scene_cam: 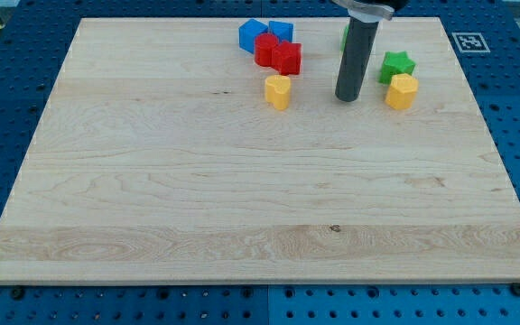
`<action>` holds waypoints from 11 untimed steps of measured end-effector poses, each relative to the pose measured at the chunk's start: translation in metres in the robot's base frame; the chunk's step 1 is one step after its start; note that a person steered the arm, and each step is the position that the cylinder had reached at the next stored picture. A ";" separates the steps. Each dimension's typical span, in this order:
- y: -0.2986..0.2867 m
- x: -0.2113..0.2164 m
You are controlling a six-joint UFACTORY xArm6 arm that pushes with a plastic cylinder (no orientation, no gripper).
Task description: Move your arm closer to the red star
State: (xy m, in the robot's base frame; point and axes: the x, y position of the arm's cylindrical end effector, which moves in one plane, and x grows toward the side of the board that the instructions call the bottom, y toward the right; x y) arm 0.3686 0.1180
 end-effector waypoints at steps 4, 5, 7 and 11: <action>-0.012 -0.040; -0.013 -0.047; -0.033 -0.044; -0.046 -0.059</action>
